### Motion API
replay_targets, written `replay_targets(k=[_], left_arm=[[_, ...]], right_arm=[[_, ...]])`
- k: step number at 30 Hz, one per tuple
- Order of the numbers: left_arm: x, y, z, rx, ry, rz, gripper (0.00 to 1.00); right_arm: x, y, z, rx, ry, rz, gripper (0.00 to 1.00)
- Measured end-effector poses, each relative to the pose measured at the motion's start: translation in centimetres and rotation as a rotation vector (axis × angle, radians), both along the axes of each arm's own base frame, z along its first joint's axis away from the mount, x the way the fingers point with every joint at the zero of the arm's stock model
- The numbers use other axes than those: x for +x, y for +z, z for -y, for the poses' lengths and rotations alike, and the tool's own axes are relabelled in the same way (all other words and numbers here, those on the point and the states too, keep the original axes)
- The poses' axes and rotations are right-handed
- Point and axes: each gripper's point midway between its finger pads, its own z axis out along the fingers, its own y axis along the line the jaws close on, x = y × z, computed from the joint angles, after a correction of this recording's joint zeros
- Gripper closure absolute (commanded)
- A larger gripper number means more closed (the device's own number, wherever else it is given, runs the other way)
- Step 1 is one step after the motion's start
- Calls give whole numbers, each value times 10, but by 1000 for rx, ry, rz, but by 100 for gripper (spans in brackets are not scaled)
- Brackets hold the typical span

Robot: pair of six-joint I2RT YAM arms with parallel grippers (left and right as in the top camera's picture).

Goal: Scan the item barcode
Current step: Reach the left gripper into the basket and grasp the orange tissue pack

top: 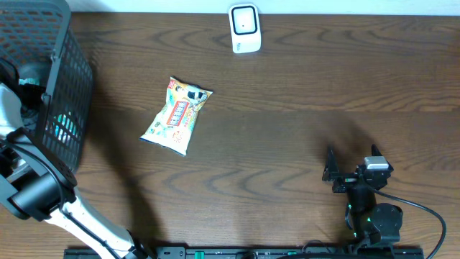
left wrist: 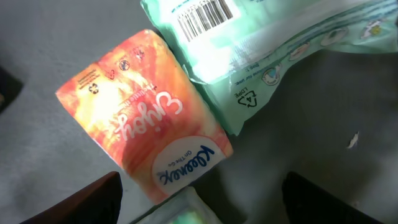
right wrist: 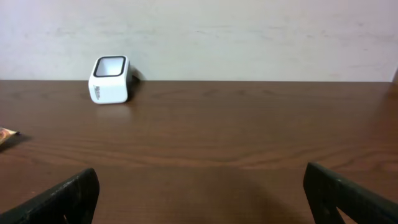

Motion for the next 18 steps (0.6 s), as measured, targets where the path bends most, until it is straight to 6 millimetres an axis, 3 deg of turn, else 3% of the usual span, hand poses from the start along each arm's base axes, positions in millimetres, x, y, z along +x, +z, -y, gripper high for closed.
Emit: replay_targets(k=[6,13,18], left_arm=[[3,-8,-2,-10,19,7,19],[-10,-30,-9,-36,50,-25,20],[-13,-30,-20,-14,38,-13,41]], right_arm=[[0,0,0,0,0,0,1],[0,0,0,0,0,0,1],[0,0,0,0,0,0,1]])
